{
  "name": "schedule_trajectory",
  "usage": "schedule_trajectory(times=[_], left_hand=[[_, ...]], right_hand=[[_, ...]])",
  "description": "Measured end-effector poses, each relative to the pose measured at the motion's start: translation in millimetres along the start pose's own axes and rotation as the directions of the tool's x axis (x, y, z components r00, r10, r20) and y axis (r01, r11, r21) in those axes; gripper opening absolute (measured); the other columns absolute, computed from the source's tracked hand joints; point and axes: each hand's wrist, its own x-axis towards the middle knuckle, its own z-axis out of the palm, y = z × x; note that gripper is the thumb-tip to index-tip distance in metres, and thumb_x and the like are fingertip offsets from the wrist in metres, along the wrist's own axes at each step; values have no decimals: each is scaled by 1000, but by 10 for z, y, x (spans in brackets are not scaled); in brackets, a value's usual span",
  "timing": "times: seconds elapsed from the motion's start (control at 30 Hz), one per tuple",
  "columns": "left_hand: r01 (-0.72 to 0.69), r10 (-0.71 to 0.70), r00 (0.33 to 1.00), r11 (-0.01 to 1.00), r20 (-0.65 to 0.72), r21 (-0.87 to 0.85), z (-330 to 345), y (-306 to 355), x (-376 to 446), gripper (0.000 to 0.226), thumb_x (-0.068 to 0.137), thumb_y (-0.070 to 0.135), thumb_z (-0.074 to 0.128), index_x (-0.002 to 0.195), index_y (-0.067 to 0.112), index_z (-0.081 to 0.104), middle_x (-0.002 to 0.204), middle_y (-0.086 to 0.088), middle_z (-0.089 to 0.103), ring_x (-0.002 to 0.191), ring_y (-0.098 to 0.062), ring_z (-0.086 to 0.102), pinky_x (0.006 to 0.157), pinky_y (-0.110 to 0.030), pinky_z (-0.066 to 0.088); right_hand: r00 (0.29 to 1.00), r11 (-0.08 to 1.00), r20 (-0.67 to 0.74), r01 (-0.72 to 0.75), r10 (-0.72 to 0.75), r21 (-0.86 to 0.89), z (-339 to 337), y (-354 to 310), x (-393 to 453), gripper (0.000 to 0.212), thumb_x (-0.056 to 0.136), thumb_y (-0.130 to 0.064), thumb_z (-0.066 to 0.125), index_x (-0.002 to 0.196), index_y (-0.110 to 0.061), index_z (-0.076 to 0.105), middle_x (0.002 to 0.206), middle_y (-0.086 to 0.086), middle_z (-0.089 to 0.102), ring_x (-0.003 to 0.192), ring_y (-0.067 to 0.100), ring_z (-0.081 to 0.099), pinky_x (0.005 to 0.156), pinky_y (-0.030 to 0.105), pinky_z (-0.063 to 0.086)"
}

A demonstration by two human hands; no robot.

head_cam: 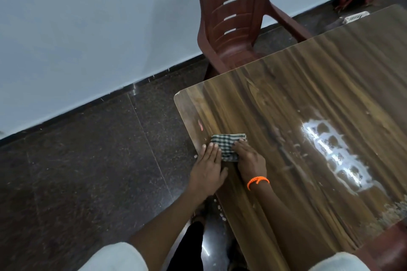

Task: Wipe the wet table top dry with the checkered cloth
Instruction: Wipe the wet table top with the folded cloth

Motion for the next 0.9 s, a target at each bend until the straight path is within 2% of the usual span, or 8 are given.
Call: schedule_trajectory(times=[0.17,0.3,0.4,0.47,0.53,0.67,0.8,0.9], left_hand=[[52,-51,996,999,-73,11,10,-354,-252,75,101,52,29,149,-6,39,157,-24,35,152,-33,23,123,-48,11],[41,-41,999,999,-36,0,94,-329,-584,78,104,56,24,153,-5,31,162,-22,26,154,-31,13,124,-49,13],[40,-41,999,999,-29,-20,67,-184,-561,79,102,57,31,150,-5,37,159,-23,31,153,-31,20,122,-47,12],[14,-17,998,999,-53,-48,34,-123,-396,77,102,56,36,150,-3,39,159,-21,33,152,-30,22,122,-47,13],[-25,22,998,998,-52,-55,-15,-111,-172,76,102,55,34,153,-2,35,161,-20,31,154,-28,18,123,-47,14],[-2,1,1000,1000,-21,-20,-172,-256,276,75,102,53,26,154,-1,31,162,-20,28,154,-29,15,125,-49,14],[69,-71,995,997,-68,-30,-290,-610,426,78,101,54,17,155,-1,30,163,-19,26,155,-28,12,125,-48,5],[125,-131,988,989,-78,-74,-299,-835,318,78,101,55,20,155,0,30,163,-17,27,155,-26,10,126,-48,3]], right_hand=[[993,998,106,59,-56,-22,244,-334,54,43,72,5,67,107,-21,71,119,-3,67,119,12,56,82,31,56],[984,993,136,119,-116,-18,263,-416,-187,43,79,-1,46,111,-19,70,123,-3,65,123,10,52,82,26,52],[979,988,141,151,-147,-20,180,-239,-277,44,76,2,58,113,-21,69,125,-3,63,124,9,50,88,27,52],[988,994,108,108,-106,-10,108,-104,-208,42,76,-2,58,111,-22,69,124,-5,64,122,9,52,87,30,53],[998,999,49,39,-39,-10,61,-16,-48,42,76,-2,55,108,-23,70,122,-5,65,120,10,54,86,31,54],[999,999,-26,-33,33,-4,111,-20,408,45,70,9,67,104,-20,72,118,-3,67,119,11,56,90,31,52],[1000,1000,20,6,-6,-3,297,-243,754,37,74,1,63,105,-19,73,118,-1,67,118,14,57,87,36,54],[995,999,82,49,-48,-9,442,-451,815,40,75,2,63,107,-20,71,120,-3,66,120,14,55,85,35,55]])
